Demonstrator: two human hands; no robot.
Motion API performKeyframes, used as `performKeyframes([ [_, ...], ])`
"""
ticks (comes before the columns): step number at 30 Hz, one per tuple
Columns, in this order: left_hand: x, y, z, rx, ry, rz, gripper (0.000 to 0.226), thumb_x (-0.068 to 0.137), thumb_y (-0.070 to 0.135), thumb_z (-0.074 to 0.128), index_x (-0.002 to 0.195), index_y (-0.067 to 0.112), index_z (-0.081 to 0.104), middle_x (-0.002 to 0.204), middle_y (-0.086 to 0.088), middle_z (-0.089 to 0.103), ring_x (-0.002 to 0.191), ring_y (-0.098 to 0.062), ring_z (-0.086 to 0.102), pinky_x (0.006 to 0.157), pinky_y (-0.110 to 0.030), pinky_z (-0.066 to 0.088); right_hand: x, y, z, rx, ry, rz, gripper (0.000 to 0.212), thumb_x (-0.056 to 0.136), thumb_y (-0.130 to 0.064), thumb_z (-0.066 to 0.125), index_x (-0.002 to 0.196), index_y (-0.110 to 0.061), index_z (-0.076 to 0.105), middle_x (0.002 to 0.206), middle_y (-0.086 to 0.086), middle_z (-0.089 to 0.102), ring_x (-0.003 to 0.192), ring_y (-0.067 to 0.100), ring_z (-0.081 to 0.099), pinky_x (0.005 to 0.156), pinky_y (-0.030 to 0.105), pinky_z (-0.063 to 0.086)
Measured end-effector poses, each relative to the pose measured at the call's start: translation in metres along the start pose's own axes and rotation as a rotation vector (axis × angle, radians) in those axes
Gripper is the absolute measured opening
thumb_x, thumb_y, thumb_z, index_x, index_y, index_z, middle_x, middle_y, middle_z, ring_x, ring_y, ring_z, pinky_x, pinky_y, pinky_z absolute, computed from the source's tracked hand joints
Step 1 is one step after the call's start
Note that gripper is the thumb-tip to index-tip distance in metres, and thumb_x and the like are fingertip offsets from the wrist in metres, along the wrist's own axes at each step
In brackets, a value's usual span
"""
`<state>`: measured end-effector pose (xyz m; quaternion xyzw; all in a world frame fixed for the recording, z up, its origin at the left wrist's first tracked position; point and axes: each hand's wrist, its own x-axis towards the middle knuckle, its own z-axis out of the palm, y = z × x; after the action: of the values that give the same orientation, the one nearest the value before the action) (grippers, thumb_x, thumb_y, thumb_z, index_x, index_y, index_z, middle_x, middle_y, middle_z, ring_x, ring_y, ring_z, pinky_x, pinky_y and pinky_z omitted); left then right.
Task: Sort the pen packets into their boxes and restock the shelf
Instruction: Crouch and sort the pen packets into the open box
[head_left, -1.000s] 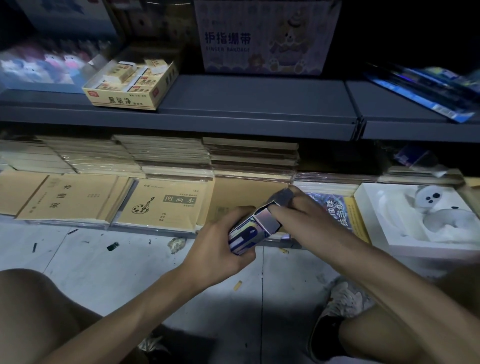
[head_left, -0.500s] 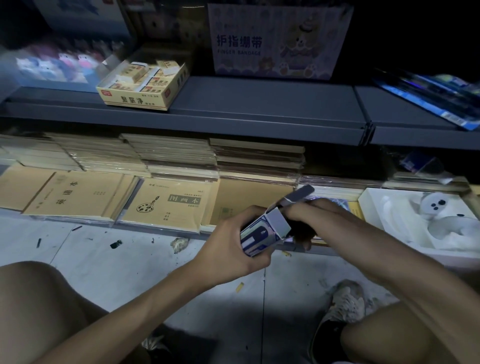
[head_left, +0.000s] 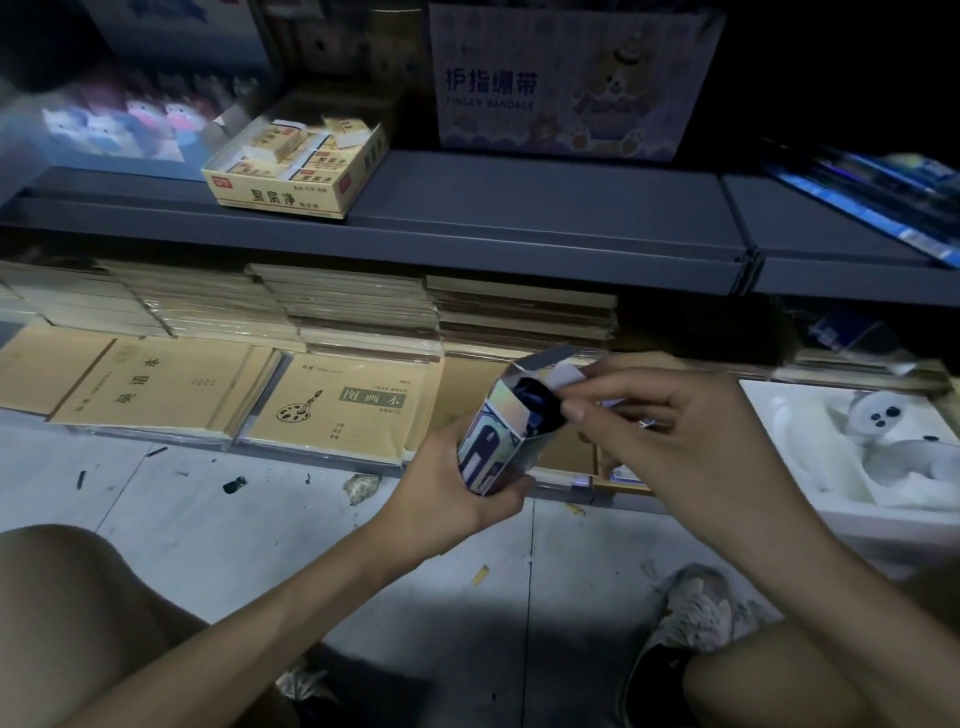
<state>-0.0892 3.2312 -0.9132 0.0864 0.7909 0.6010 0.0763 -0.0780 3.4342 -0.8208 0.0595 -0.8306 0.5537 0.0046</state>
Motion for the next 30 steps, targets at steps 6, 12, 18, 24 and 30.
performKeyframes([
  [6,0.000,-0.001,0.003,0.033,0.019,0.002,0.031,0.080,0.006,0.085,0.096,0.021,0.063,0.082,0.006,0.073,0.072,-0.007,0.070,0.063,-0.024,0.057,0.004,-0.002,0.008,0.017,0.062,0.079,0.011,0.078,-0.032,0.084,0.085,-0.026,0.079,0.097,-0.008,0.075,0.086,0.011,0.072,0.079,0.040,0.061],
  [12,0.001,0.001,0.005,0.101,0.082,0.041,0.041,0.079,0.006,0.084,0.094,0.036,0.059,0.084,0.011,0.072,0.071,-0.011,0.069,0.064,-0.029,0.058,0.003,0.000,0.013,-0.125,0.035,-0.015,0.007,0.079,-0.033,0.082,0.084,-0.037,0.083,0.116,-0.015,0.056,0.109,-0.002,0.058,0.086,0.015,0.044],
  [18,0.002,-0.001,0.002,0.142,0.074,0.090,0.051,0.079,0.008,0.081,0.103,0.048,0.059,0.087,0.013,0.072,0.075,-0.014,0.071,0.065,-0.039,0.061,0.006,-0.001,0.010,-0.179,-0.039,0.032,0.012,0.078,-0.024,0.087,0.082,-0.034,0.082,0.119,-0.015,0.055,0.107,-0.001,0.057,0.082,0.014,0.040],
  [24,0.001,-0.009,0.006,0.218,0.072,0.100,0.046,0.076,0.016,0.079,0.110,0.041,0.059,0.086,0.012,0.067,0.071,-0.013,0.065,0.060,-0.031,0.054,0.021,-0.003,0.006,-0.096,-0.119,0.153,0.024,0.068,-0.018,0.091,0.071,-0.037,0.078,0.114,-0.008,0.056,0.100,0.000,0.057,0.085,0.022,0.047],
  [30,-0.001,-0.009,0.010,0.289,0.044,0.083,0.037,0.074,0.019,0.078,0.101,0.034,0.059,0.078,0.014,0.064,0.065,-0.011,0.061,0.055,-0.025,0.048,0.028,0.005,0.009,-0.178,-0.224,0.167,0.021,0.074,-0.007,0.088,0.074,-0.026,0.079,0.104,-0.009,0.060,0.086,0.000,0.060,0.068,0.013,0.044],
])
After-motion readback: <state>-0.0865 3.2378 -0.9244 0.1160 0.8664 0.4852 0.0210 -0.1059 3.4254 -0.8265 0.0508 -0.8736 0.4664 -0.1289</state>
